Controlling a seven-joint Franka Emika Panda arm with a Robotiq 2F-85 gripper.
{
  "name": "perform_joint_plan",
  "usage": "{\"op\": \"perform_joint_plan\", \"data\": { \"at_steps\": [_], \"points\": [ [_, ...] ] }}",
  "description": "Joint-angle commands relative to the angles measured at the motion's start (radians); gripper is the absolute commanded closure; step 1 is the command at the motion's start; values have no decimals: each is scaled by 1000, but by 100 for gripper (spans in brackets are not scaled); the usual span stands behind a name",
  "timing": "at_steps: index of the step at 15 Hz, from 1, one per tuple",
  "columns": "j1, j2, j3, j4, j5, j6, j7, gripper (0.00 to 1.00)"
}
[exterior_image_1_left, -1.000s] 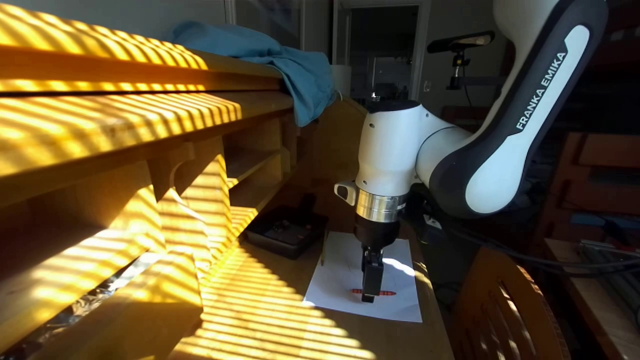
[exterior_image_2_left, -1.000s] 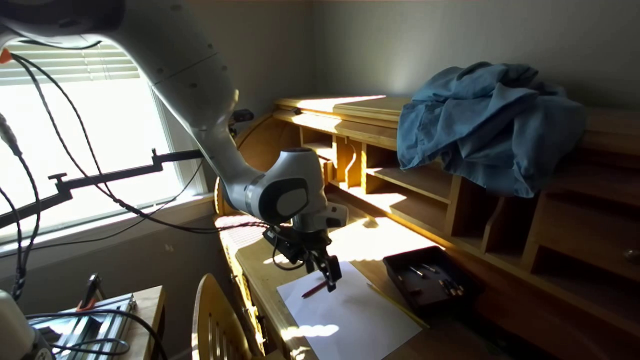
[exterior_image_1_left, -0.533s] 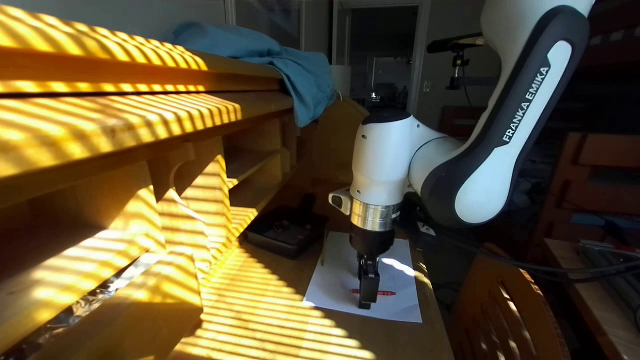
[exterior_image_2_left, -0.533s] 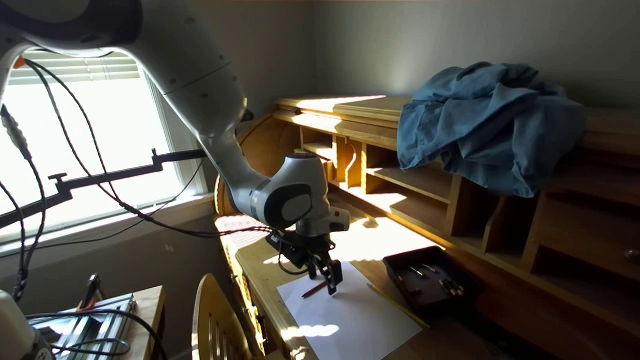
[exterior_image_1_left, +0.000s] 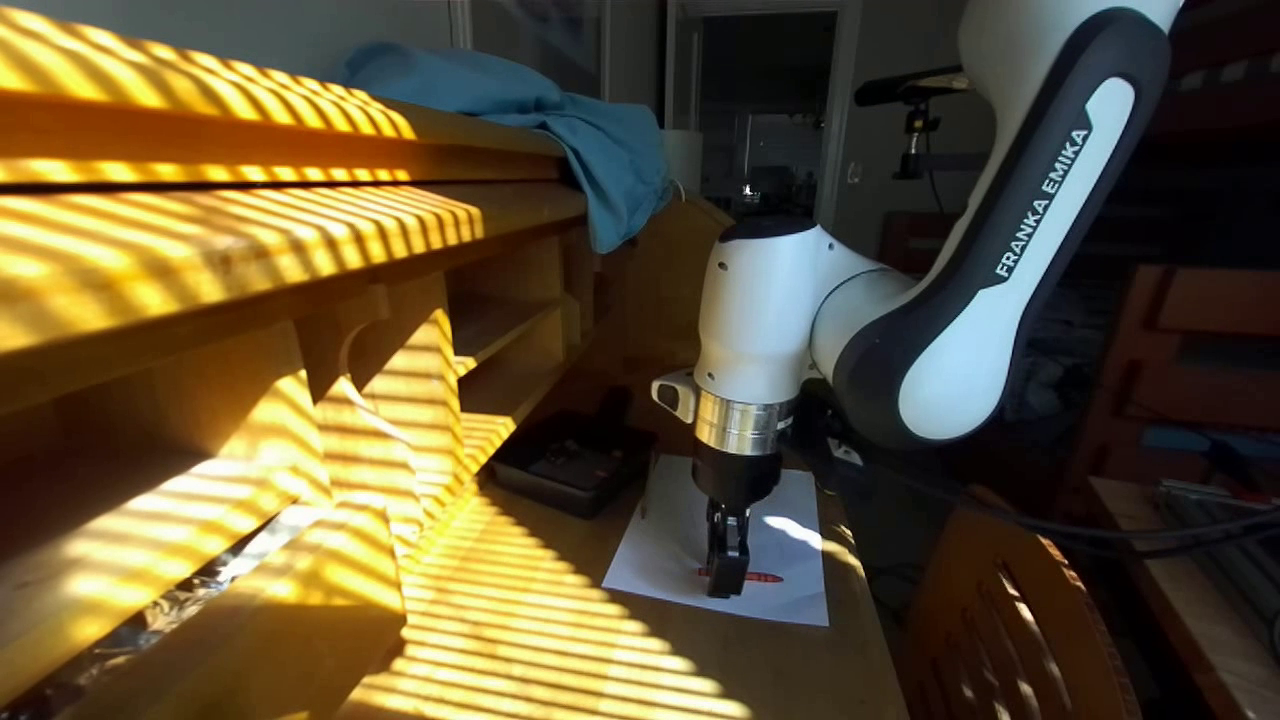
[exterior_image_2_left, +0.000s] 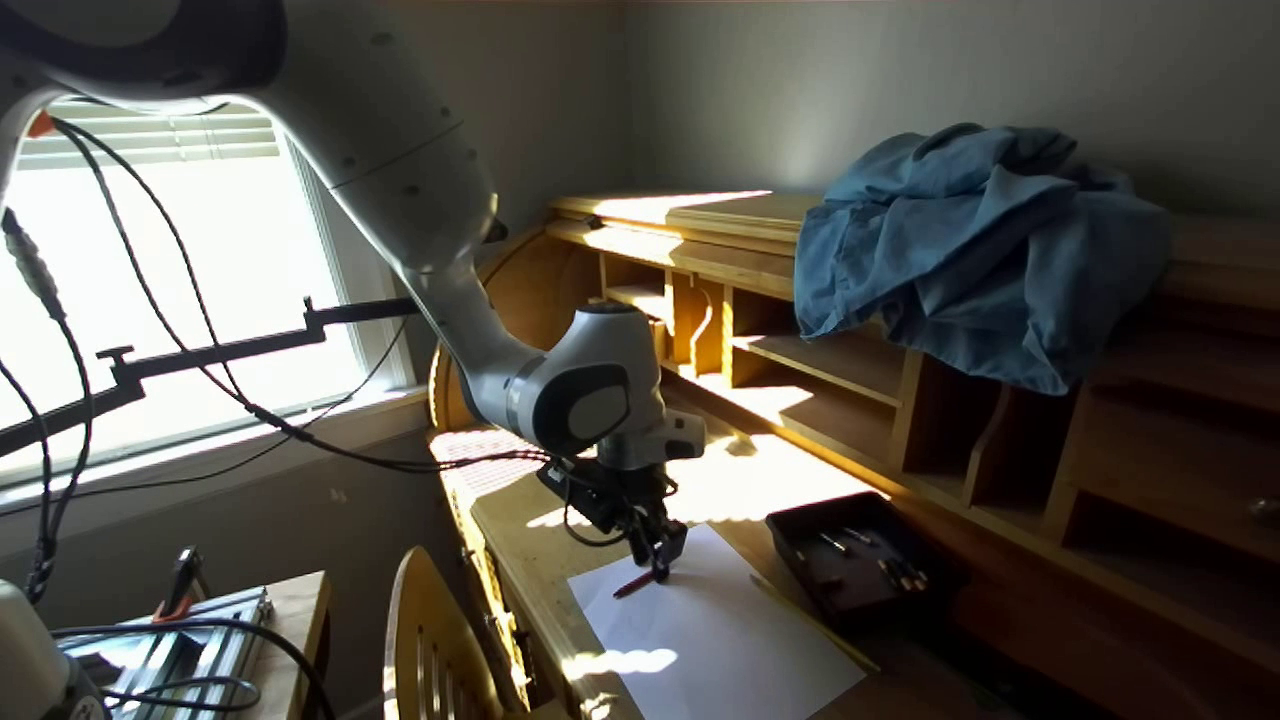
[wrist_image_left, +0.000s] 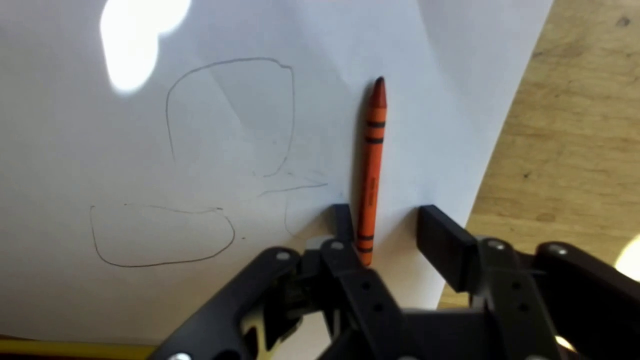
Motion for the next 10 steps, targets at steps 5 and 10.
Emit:
{"op": "perform_joint_plan", "data": {
  "at_steps": [5,10],
  "points": [
    [-23,15,17,12,42,-2,-43,74],
    [-26,14,19,14,48,-1,-48,100]
  ]
}}
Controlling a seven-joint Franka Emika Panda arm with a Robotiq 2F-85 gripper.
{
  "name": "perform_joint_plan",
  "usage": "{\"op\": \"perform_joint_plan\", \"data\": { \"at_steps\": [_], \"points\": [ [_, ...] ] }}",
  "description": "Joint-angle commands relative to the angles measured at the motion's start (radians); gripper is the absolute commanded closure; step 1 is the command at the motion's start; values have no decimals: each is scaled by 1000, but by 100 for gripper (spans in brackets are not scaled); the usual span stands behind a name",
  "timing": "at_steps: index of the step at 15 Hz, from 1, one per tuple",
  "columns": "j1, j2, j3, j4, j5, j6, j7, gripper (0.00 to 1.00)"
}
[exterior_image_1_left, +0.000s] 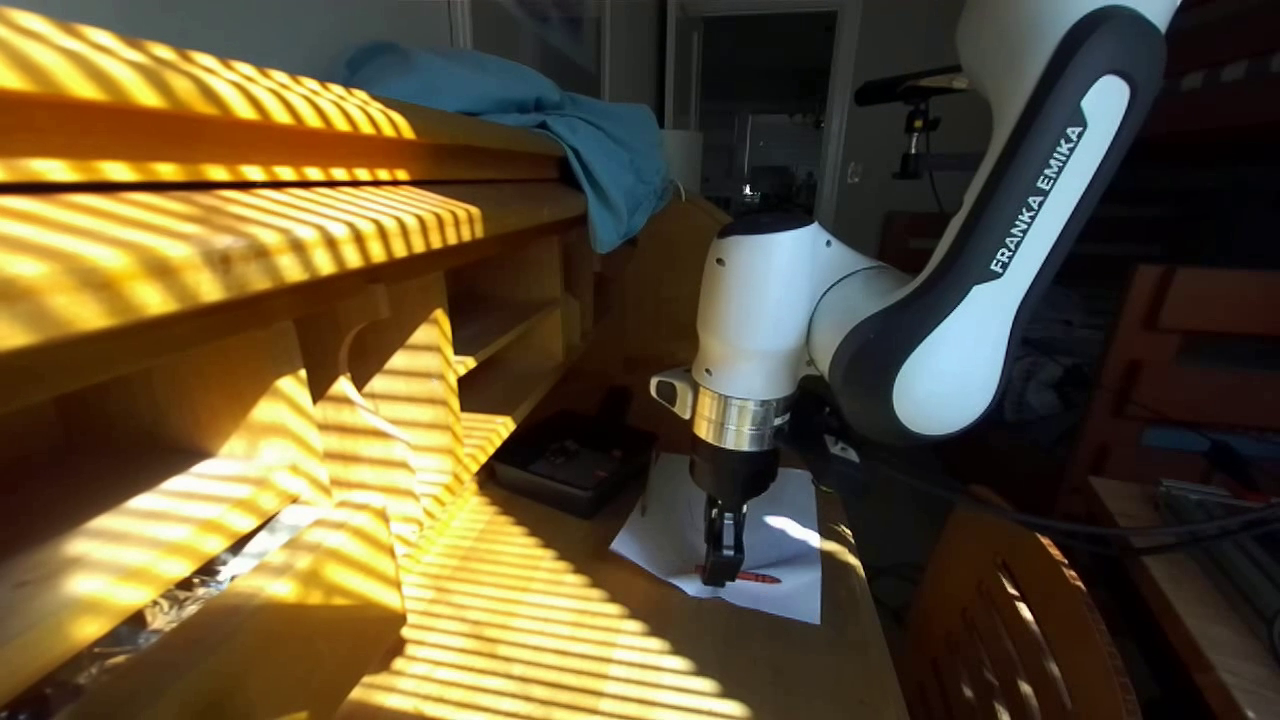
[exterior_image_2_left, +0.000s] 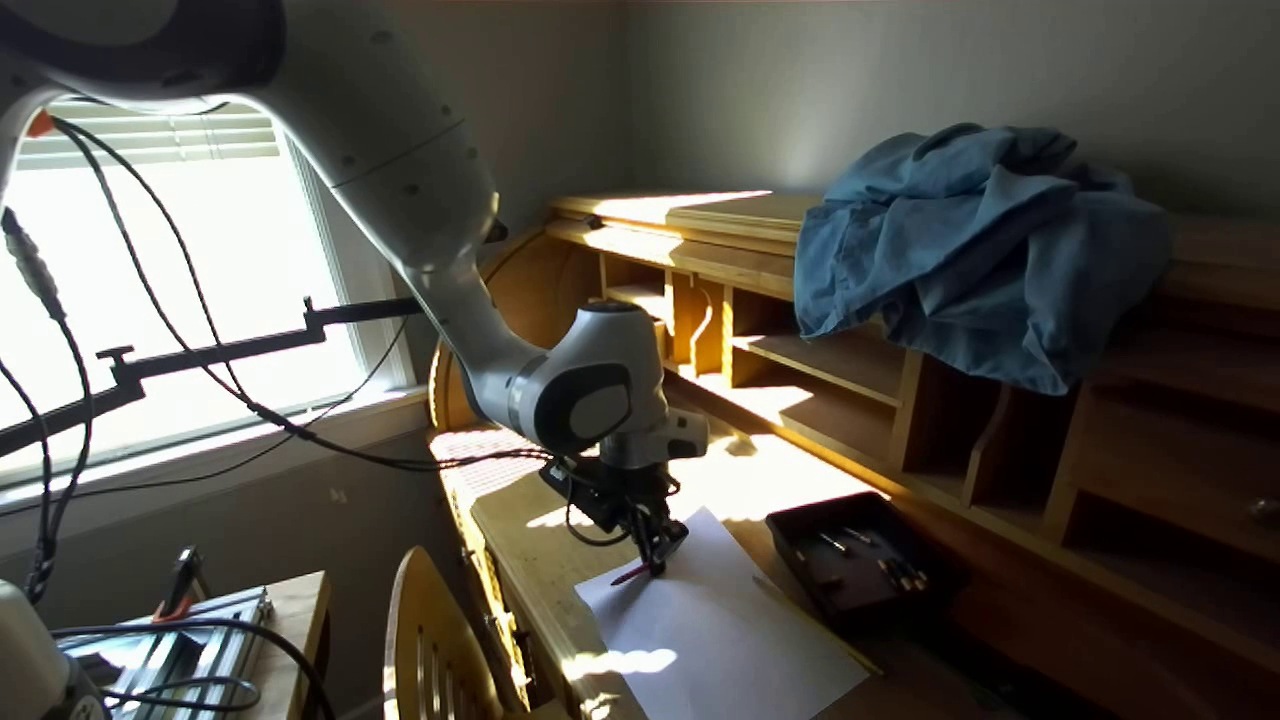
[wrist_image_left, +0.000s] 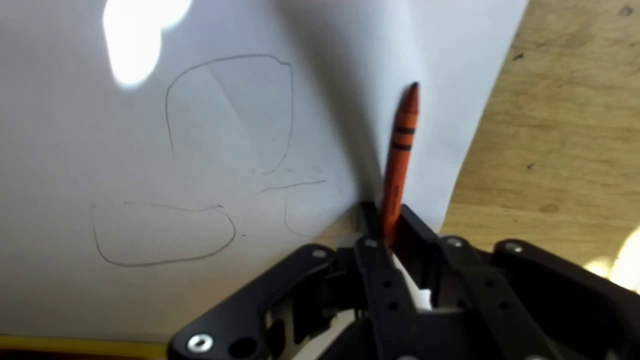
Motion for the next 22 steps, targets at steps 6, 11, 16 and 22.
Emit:
{"op": "perform_joint_plan", "data": {
  "at_steps": [6,11,16,22],
  "points": [
    [-15,-5,11,1,35,-15,-39,98],
    [-16,-3,12,4,37,-20,-39,58],
    [-17,-4,12,4,37,-20,-38,100],
    [-15,-9,10,1,37,-25,-34,92]
  ]
}}
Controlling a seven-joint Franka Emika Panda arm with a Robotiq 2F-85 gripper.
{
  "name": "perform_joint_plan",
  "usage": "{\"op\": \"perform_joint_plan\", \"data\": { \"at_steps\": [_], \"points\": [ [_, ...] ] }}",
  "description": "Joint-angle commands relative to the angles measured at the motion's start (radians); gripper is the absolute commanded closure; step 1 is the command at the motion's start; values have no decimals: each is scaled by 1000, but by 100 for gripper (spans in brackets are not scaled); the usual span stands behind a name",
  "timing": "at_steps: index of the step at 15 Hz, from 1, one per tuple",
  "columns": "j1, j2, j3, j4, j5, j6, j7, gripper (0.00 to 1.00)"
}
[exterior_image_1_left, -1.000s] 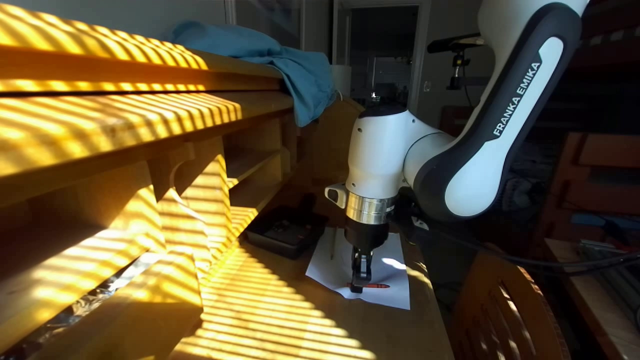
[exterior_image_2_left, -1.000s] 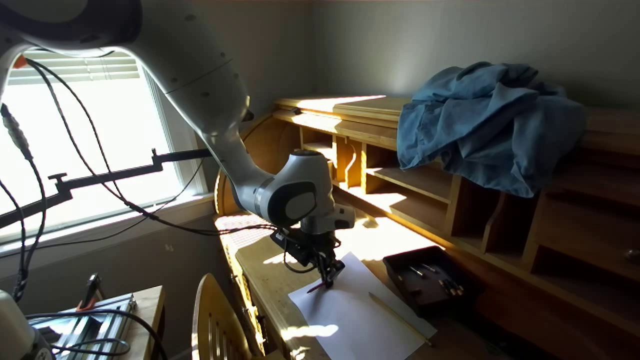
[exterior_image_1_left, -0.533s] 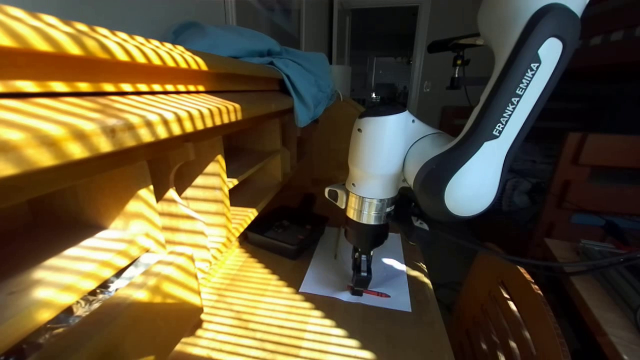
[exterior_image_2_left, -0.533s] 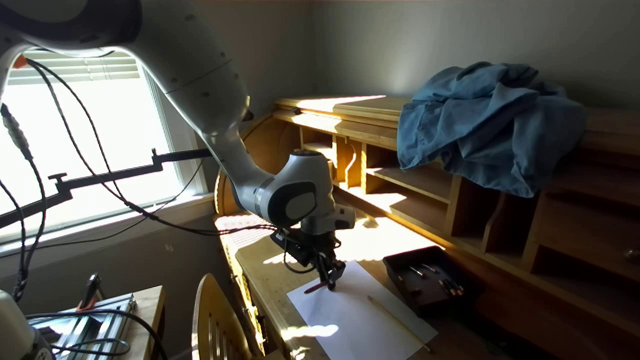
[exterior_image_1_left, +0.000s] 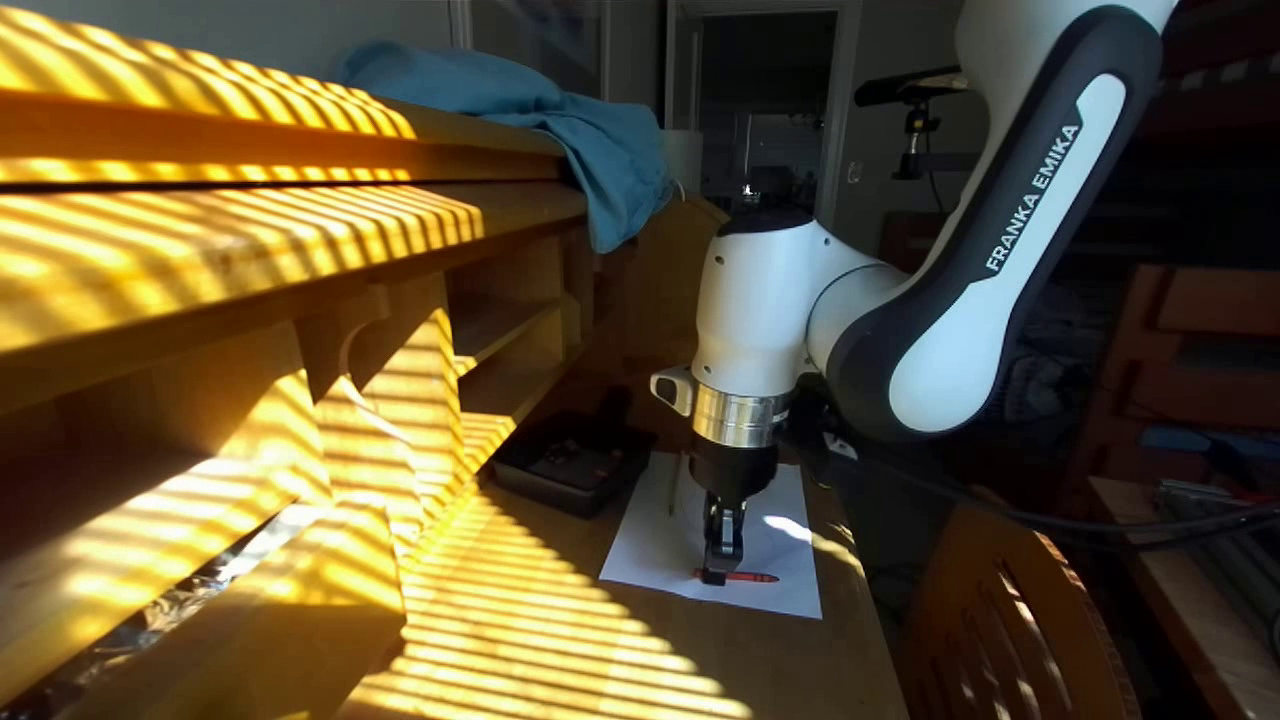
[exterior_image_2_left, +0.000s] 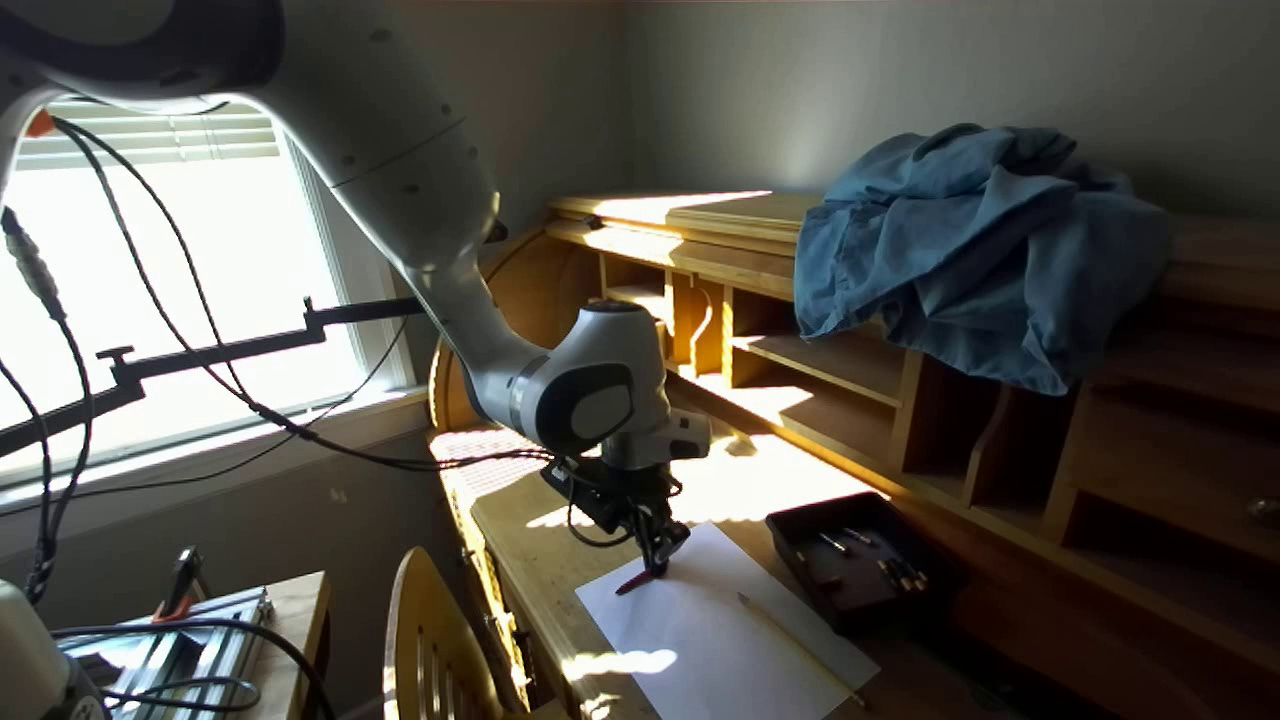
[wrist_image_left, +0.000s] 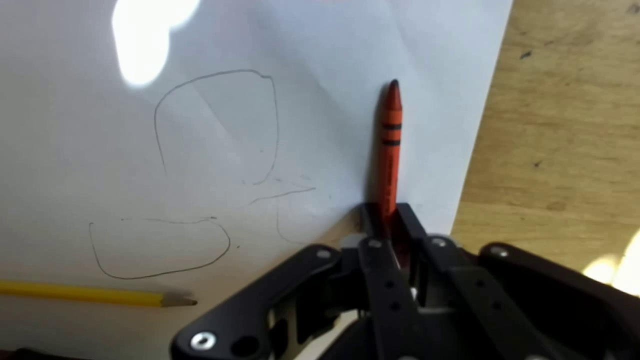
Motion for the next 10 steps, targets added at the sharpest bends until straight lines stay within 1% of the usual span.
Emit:
{"op": "perform_joint_plan", "data": {
  "at_steps": [1,3,4,10],
  "points": [
    [-6,-12,7,-2,34,-24,-28,94],
    [-2,-21,5,-8,32,-25,-24,100],
    [-1,-24,4,-9,31,-27,-23,98],
    [8,-54,-3,-24,25,-39,-9,98]
  ]
}}
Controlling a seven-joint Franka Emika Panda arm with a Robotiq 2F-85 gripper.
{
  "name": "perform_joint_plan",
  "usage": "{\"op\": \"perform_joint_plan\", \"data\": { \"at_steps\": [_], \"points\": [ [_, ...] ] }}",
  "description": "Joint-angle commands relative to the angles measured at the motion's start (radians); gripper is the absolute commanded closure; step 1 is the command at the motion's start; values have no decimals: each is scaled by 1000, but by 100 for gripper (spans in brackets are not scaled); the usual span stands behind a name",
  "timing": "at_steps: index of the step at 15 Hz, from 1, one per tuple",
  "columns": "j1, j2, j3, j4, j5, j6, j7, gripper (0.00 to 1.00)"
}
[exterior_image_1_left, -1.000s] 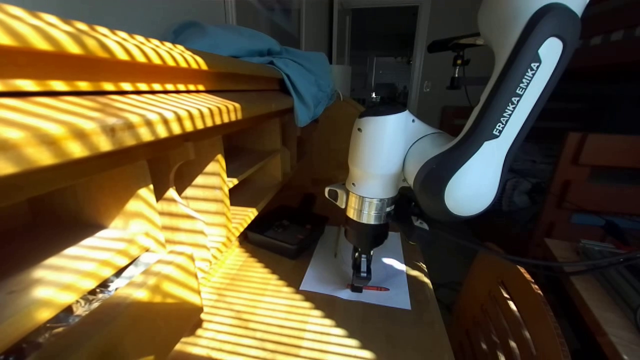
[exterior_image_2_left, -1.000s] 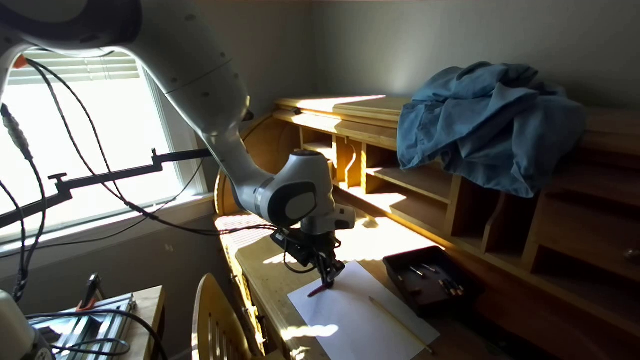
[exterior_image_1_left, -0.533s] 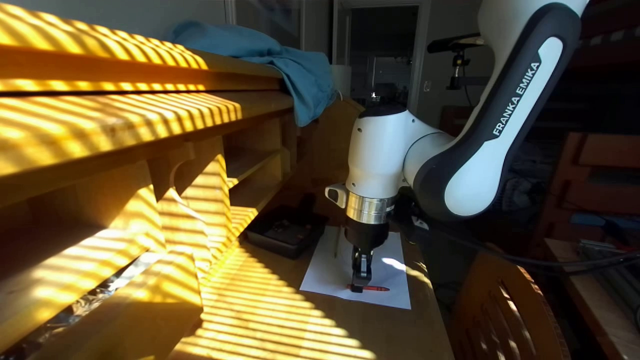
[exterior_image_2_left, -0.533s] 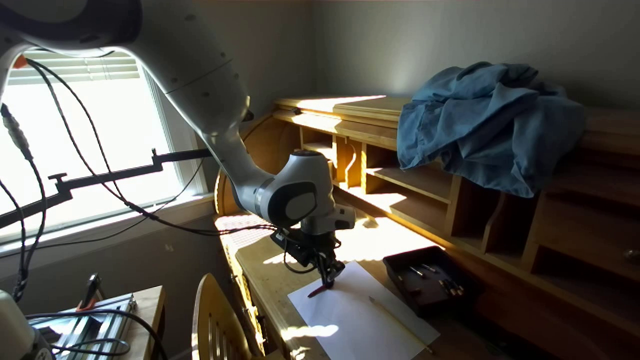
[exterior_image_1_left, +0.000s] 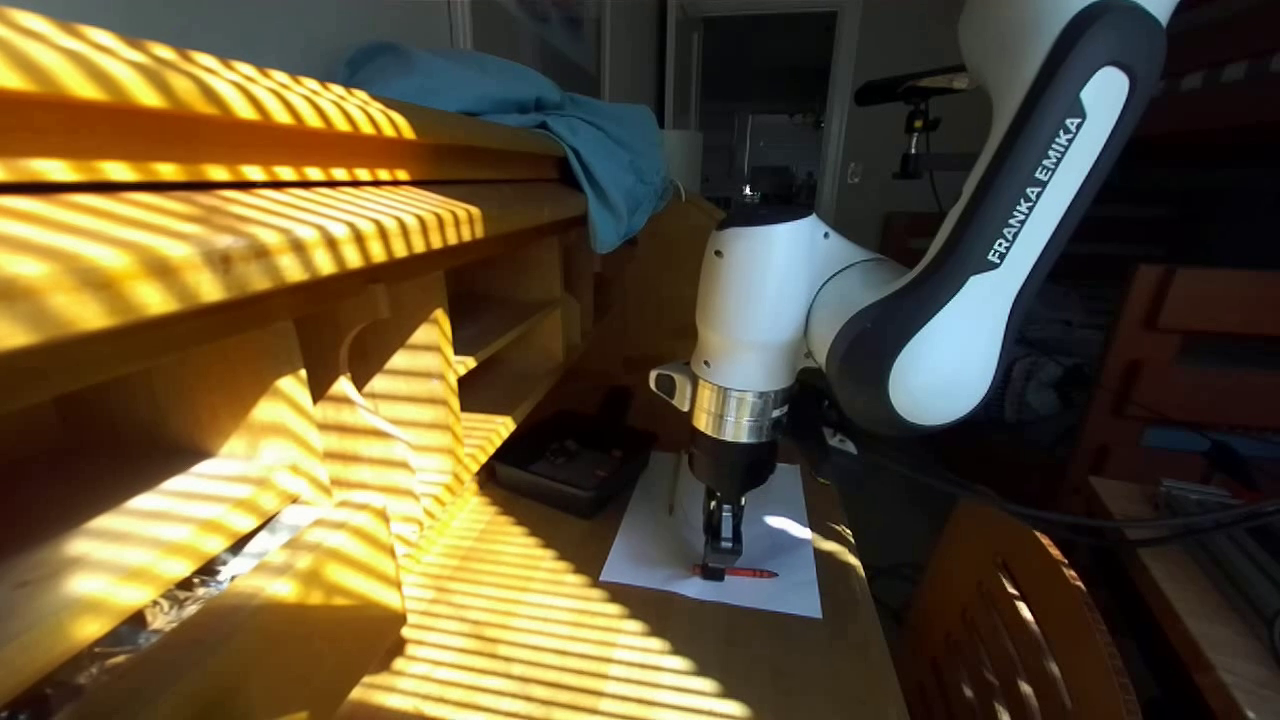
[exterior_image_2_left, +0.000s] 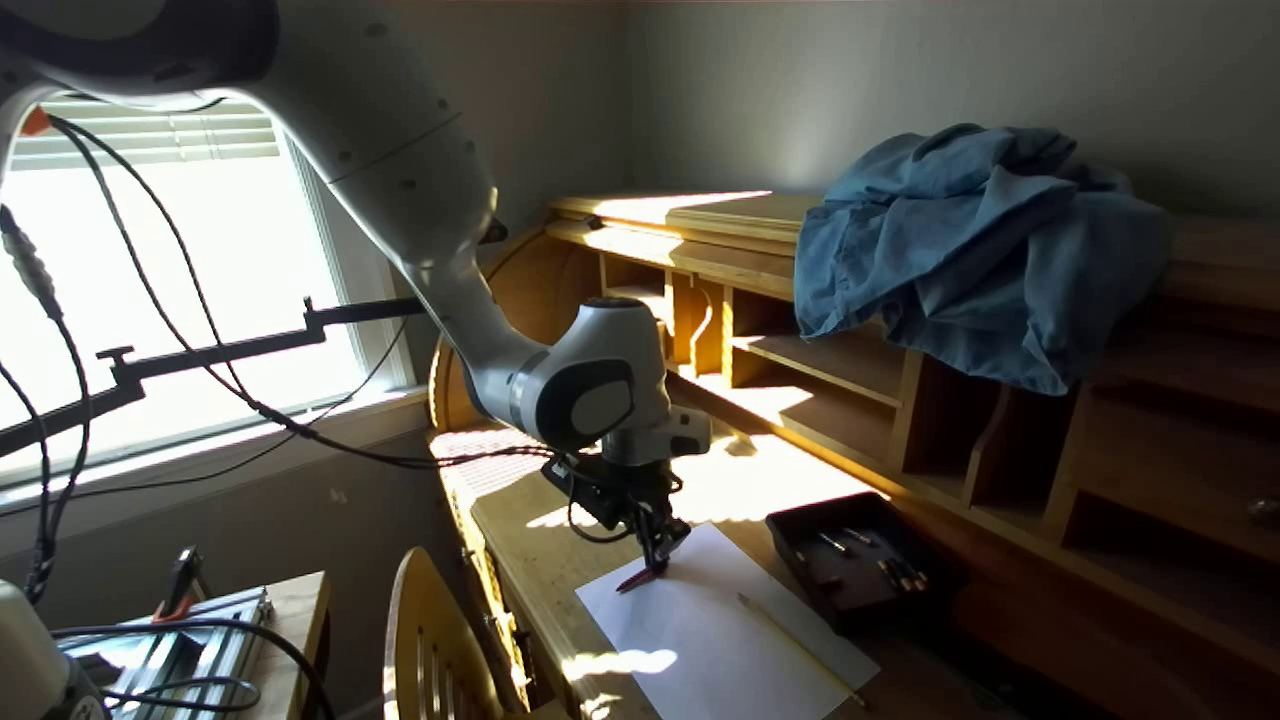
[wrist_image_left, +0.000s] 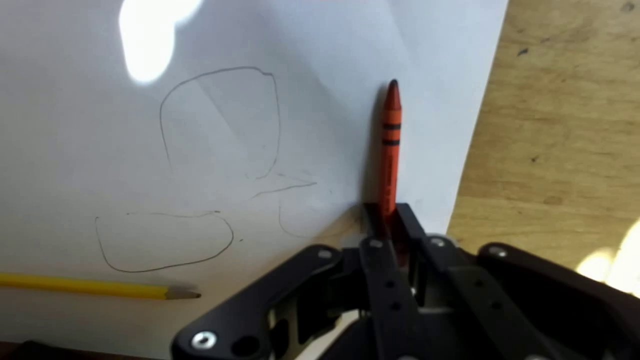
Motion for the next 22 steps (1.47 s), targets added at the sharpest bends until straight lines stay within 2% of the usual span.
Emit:
{"op": "perform_joint_plan", "data": {
  "at_steps": [1,5,12,18,19,20,22],
  "points": [
    [5,-49,0,-24,26,-33,-12,98],
    [14,-72,-10,-30,18,-46,7,98],
    [156,-147,-161,-78,-98,-62,268,98],
    [230,-218,-223,-134,-231,-45,471,98],
    [184,-160,-179,-79,-182,-52,402,98],
    [186,-165,-178,-82,-189,-52,412,91],
    [183,-163,-175,-82,-188,-52,411,91]
  ]
}}
